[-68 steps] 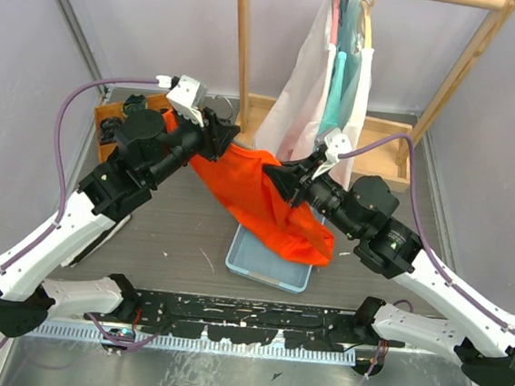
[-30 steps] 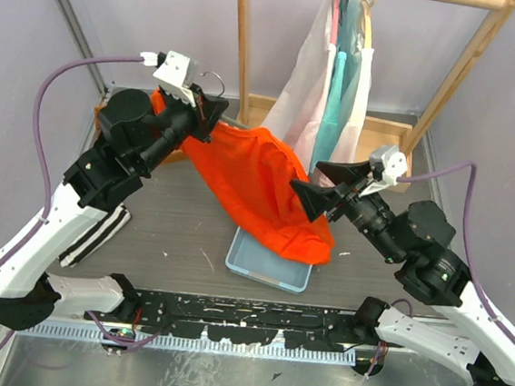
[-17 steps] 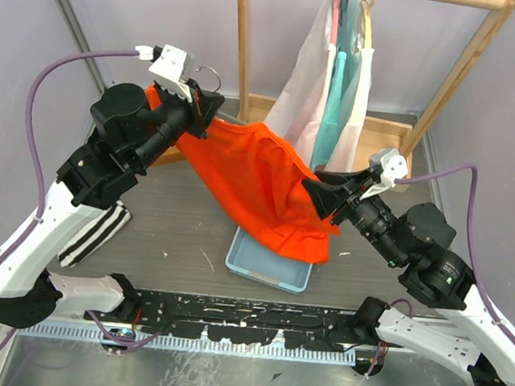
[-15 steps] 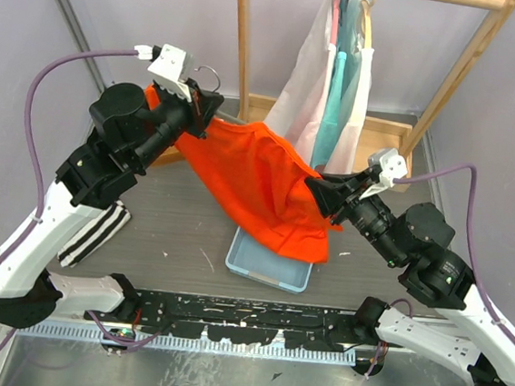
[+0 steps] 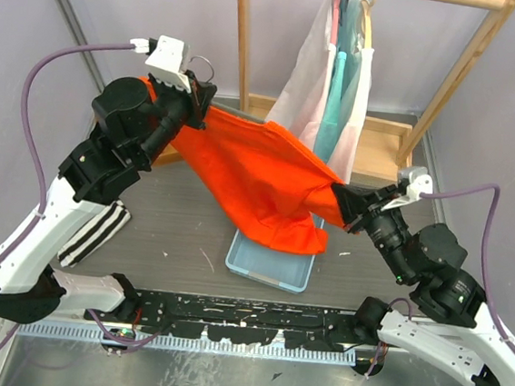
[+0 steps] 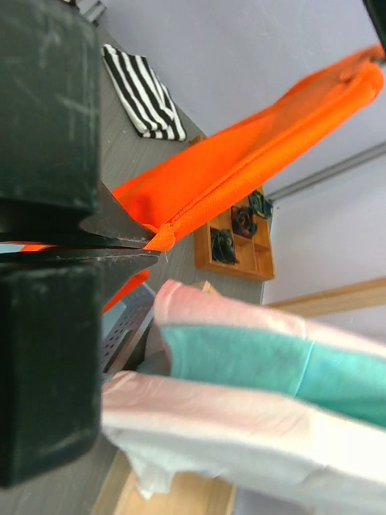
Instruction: Remove the t-shirt from the hanger
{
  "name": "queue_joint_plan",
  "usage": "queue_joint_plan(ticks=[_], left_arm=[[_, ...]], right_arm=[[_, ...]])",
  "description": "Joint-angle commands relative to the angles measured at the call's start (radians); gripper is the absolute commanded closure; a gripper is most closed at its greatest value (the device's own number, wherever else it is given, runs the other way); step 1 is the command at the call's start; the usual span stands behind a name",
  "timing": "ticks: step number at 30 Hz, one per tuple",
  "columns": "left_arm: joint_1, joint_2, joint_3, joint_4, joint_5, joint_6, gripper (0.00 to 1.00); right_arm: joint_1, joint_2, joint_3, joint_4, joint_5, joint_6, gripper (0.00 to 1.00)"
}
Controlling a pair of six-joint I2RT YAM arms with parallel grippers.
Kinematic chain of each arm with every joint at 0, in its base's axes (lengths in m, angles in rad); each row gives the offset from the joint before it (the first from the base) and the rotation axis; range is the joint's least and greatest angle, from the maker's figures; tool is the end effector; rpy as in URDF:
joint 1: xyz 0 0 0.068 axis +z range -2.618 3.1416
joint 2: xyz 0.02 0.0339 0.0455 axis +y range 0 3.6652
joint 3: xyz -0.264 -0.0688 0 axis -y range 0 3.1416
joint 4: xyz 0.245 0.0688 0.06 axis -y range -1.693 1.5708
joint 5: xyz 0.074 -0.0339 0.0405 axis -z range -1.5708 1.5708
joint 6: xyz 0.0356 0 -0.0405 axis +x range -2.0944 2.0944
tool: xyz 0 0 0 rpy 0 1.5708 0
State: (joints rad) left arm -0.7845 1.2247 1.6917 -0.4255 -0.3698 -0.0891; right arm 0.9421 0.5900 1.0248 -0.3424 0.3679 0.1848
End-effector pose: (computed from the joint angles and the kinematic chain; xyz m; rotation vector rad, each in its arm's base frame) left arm 0.1714 -0.1529 0.5302 0.2390 1.5278 -0.4121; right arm 0.0717 0.0768 0.4279 -0.2677 1.4938 0.6373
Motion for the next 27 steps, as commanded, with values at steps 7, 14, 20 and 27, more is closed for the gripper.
queue_joint_plan(ticks=[7, 14, 20, 27], left_arm=[[0.000, -0.005, 0.093, 0.074, -0.093, 0.031, 1.00], [0.000, -0.011, 0.093, 0.066, -0.118, 0.041, 1.00], [0.000, -0.014, 0.091, 0.068, -0.114, 0.040, 1.00], [0.000, -0.015, 0.083, 0.065, -0.068, 0.028, 1.00]], right_arm=[[0.006, -0.114, -0.097, -0.079, 0.303, 0.155, 0.99], [0.006, -0.188, -0.108, -0.134, 0.447, 0.217, 0.99], [0.006, -0.236, -0.119, -0.149, 0.486, 0.248, 0.99], [0.006, -0.183, -0.108, -0.130, 0.404, 0.210, 0.99]])
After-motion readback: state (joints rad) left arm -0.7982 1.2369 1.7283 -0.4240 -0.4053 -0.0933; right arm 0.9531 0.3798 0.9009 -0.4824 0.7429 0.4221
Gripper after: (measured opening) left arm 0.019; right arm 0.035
